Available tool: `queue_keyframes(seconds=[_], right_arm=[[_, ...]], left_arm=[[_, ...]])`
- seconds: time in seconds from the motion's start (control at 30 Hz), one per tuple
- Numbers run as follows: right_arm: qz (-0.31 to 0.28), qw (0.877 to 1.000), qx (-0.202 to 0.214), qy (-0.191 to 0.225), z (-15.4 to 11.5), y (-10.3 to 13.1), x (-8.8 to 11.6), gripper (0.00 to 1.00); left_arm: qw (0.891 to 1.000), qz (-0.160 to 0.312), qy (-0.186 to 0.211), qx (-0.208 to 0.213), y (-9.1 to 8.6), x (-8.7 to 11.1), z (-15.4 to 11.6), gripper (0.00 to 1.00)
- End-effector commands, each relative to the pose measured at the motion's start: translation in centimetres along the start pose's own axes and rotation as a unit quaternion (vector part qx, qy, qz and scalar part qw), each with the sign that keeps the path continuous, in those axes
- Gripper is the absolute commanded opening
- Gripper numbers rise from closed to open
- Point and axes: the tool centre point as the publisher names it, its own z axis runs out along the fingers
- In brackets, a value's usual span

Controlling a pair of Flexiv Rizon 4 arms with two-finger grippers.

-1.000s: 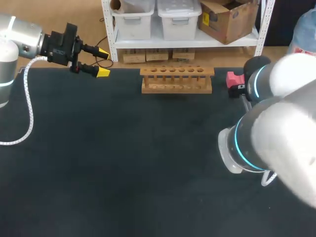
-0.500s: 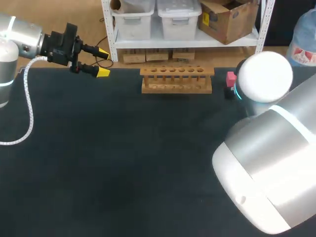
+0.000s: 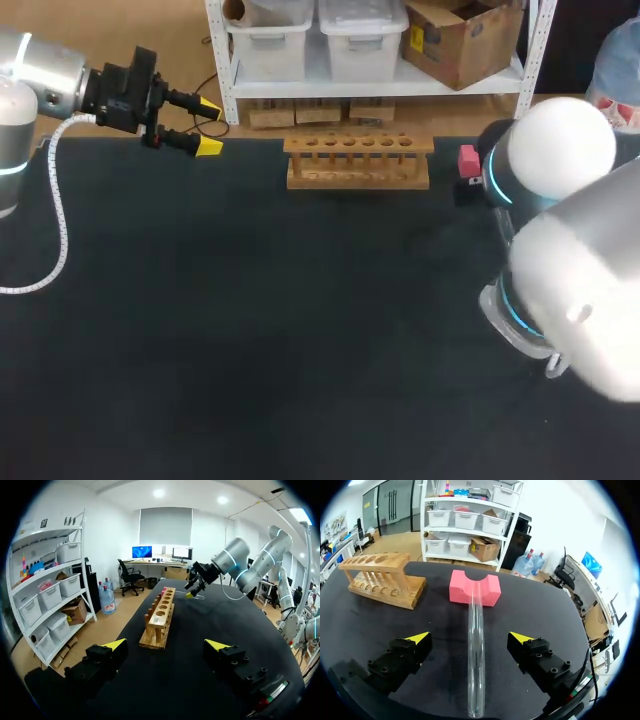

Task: Grasp the test tube, adjust it, and insert it.

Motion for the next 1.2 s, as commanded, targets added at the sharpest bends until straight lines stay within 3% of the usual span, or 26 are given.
queue_keyframes(seconds=[0.03, 0.57, 1.2], right_arm=[[0.006, 0.996, -0.087, 0.015, 0.5, -0.1, -0.4, 1.0], [0.016, 0.993, -0.117, 0.008, 1.7, -0.1, 0.0, 1.0], [0.01, 0.993, -0.115, -0.003, 2.1, -0.5, 0.5, 0.97]], left_arm=[[1.0, 0.0, 0.0, 0.0, 0.0, 0.0, 0.0, 1.0], [1.0, 0.0, 0.0, 0.0, 0.0, 0.0, 0.0, 1.0], [1.0, 0.0, 0.0, 0.0, 0.0, 0.0, 0.0, 1.0]])
